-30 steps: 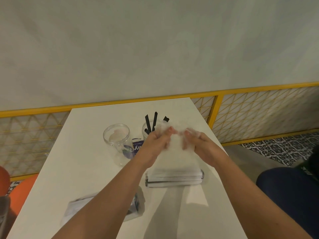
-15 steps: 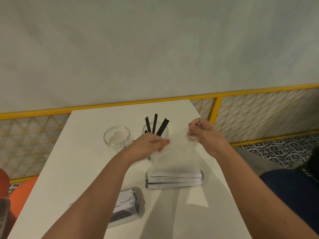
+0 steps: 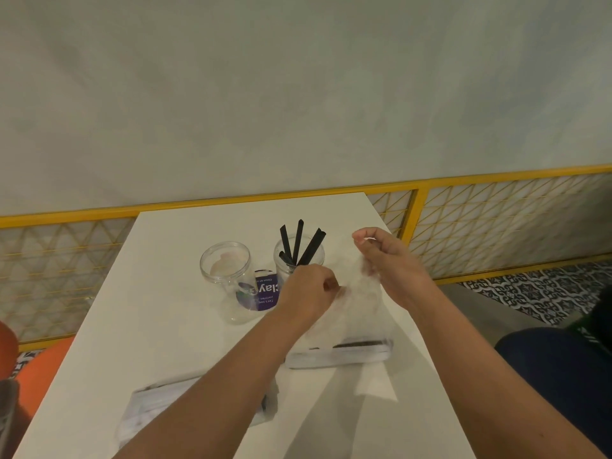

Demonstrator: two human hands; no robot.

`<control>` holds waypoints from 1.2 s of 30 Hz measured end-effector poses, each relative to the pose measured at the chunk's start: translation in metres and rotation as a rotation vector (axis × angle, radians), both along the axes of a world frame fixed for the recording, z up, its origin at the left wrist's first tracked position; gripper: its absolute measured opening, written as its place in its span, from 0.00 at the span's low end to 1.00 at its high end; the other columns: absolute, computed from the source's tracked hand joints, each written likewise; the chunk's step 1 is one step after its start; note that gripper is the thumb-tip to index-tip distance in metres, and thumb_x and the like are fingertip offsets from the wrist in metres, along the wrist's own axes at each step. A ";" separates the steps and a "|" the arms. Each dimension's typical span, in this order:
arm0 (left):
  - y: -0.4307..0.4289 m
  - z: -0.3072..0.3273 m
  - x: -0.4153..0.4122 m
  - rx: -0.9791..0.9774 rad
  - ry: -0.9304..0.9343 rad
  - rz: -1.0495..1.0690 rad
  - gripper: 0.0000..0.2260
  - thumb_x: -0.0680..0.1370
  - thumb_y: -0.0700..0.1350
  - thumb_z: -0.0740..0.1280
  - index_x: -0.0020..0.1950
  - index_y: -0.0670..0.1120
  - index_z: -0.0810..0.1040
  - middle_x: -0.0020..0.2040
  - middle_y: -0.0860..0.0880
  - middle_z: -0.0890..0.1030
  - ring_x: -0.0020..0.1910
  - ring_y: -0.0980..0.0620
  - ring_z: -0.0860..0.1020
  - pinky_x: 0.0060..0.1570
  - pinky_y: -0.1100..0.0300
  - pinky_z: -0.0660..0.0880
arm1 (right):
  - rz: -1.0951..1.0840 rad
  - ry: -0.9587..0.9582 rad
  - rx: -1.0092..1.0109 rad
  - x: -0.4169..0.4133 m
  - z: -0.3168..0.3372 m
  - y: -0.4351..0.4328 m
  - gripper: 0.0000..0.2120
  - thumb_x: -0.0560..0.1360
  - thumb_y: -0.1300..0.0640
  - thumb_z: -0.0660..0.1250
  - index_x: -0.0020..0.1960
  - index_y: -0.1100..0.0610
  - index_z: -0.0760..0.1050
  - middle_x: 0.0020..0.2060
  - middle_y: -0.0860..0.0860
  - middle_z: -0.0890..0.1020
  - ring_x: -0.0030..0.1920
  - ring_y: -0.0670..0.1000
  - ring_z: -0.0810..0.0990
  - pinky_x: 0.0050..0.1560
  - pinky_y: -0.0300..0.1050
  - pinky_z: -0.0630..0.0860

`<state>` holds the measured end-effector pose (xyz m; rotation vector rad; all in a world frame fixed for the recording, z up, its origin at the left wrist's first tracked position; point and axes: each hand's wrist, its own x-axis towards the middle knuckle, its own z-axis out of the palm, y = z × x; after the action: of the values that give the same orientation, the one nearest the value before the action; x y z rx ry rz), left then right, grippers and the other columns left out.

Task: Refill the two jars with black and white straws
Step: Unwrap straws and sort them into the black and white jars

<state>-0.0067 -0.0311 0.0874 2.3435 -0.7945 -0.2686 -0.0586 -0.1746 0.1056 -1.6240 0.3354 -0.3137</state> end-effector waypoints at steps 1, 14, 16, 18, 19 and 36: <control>0.000 -0.002 -0.004 -0.083 0.028 0.021 0.10 0.77 0.47 0.65 0.50 0.42 0.81 0.47 0.47 0.83 0.48 0.48 0.79 0.52 0.55 0.75 | 0.006 -0.008 -0.012 -0.001 0.000 0.000 0.04 0.78 0.58 0.63 0.47 0.52 0.76 0.26 0.43 0.70 0.31 0.47 0.66 0.35 0.39 0.66; 0.008 -0.016 0.001 0.080 0.092 0.052 0.06 0.73 0.37 0.65 0.39 0.45 0.70 0.37 0.50 0.72 0.39 0.50 0.72 0.40 0.60 0.70 | 0.095 -0.037 -0.130 -0.006 -0.002 0.003 0.08 0.74 0.64 0.68 0.49 0.53 0.74 0.27 0.46 0.61 0.29 0.45 0.62 0.36 0.37 0.65; 0.019 -0.026 0.008 0.194 0.054 0.125 0.05 0.74 0.35 0.61 0.43 0.45 0.71 0.42 0.47 0.75 0.43 0.49 0.72 0.44 0.57 0.71 | 0.164 0.064 -0.281 -0.008 -0.002 0.000 0.14 0.71 0.64 0.71 0.53 0.53 0.74 0.29 0.45 0.61 0.29 0.45 0.60 0.34 0.34 0.63; 0.033 -0.036 0.015 0.245 0.069 0.194 0.07 0.75 0.33 0.58 0.41 0.42 0.74 0.45 0.43 0.76 0.43 0.46 0.72 0.46 0.55 0.71 | 0.209 0.216 -0.543 -0.010 -0.006 -0.004 0.20 0.69 0.62 0.73 0.58 0.53 0.72 0.35 0.45 0.67 0.35 0.45 0.66 0.34 0.32 0.65; 0.040 -0.041 0.018 0.253 0.070 0.223 0.08 0.75 0.33 0.57 0.40 0.39 0.74 0.45 0.42 0.76 0.43 0.45 0.73 0.46 0.54 0.72 | 0.215 0.280 -0.648 -0.013 -0.011 -0.007 0.21 0.69 0.62 0.74 0.59 0.53 0.72 0.39 0.45 0.70 0.39 0.45 0.69 0.36 0.33 0.66; 0.067 -0.070 0.022 -0.674 1.372 0.363 0.09 0.74 0.38 0.60 0.34 0.44 0.69 0.19 0.52 0.66 0.15 0.56 0.64 0.17 0.70 0.63 | -0.141 0.246 1.027 -0.027 -0.098 -0.024 0.07 0.70 0.75 0.59 0.40 0.68 0.74 0.33 0.63 0.78 0.32 0.56 0.82 0.28 0.49 0.81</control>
<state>0.0151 0.0355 0.0174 1.1570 0.2208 -1.0666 -0.0858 -0.1986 0.0072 -0.6219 0.6674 -0.0156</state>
